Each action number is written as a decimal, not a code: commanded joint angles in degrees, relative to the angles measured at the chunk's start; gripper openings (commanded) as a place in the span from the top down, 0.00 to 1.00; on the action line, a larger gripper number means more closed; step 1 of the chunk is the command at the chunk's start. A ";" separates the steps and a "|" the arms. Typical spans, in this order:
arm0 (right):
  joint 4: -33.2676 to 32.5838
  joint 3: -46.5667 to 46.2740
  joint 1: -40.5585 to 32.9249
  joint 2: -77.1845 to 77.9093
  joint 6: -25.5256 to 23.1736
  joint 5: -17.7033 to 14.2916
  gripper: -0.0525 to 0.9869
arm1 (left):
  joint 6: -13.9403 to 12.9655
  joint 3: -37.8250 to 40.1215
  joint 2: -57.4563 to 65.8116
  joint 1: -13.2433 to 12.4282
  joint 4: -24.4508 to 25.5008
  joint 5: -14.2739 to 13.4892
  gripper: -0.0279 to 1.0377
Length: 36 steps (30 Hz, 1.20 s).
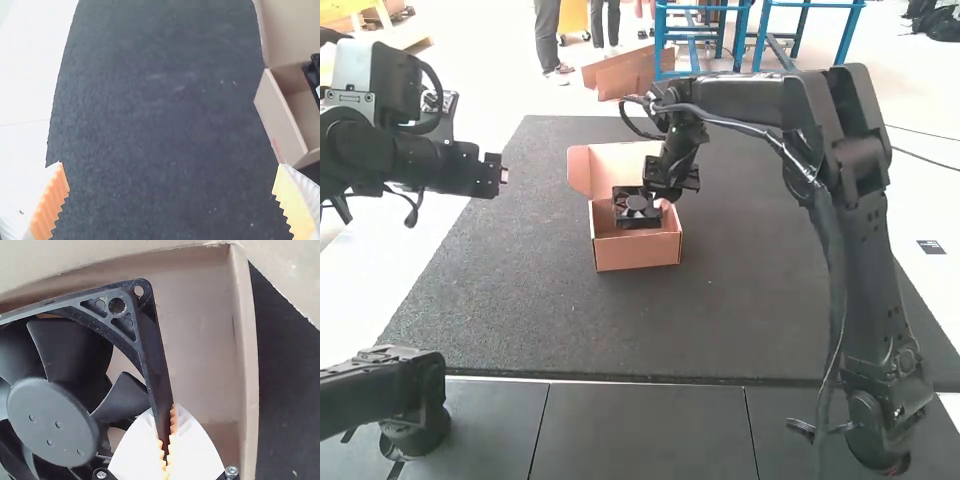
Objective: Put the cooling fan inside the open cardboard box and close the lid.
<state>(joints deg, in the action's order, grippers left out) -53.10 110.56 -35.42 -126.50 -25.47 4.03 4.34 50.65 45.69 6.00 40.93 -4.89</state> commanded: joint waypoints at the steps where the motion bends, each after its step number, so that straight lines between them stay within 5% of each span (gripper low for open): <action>1: 0.10 2.02 -0.62 -0.15 1.04 0.01 0.96 | 0.50 -0.56 -0.78 -0.02 -0.76 0.23 0.07; 7: 0.10 2.46 -0.35 -2.79 0.78 1.59 0.94 | 0.50 -0.82 -0.78 0.06 -1.02 0.23 0.07; 14: 0.89 4.13 0.26 -3.41 1.57 4.67 0.55 | 0.41 -0.91 -0.78 -0.02 -2.34 0.23 0.06; 17: 0.89 4.13 0.26 -1.65 2.10 8.36 0.21 | 0.41 -1.96 -0.43 0.15 -4.28 0.23 0.07; 20: 0.98 4.13 1.14 1.16 2.62 12.84 0.13 | 0.41 -3.46 0.19 0.33 -6.65 0.23 0.06; 24: 1.95 4.05 2.72 5.91 4.38 13.90 0.09 | 0.41 -3.90 2.56 0.42 -8.58 0.23 0.06; 27: 1.77 3.96 3.78 9.87 8.25 11.00 0.09 | 0.41 -3.90 4.76 0.33 -10.34 0.23 0.06; 33: 2.21 0.71 6.42 16.02 20.11 -3.07 0.08 | 0.50 -3.63 9.77 0.42 -14.82 0.23 0.06; 36: 4.32 -1.67 8.17 17.42 22.93 -4.47 0.08 | 0.50 -3.54 12.23 0.42 -17.37 0.14 0.06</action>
<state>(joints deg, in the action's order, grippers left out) -49.56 111.00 -29.02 -109.80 -8.51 4.80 4.36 46.59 56.82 6.02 24.95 -4.89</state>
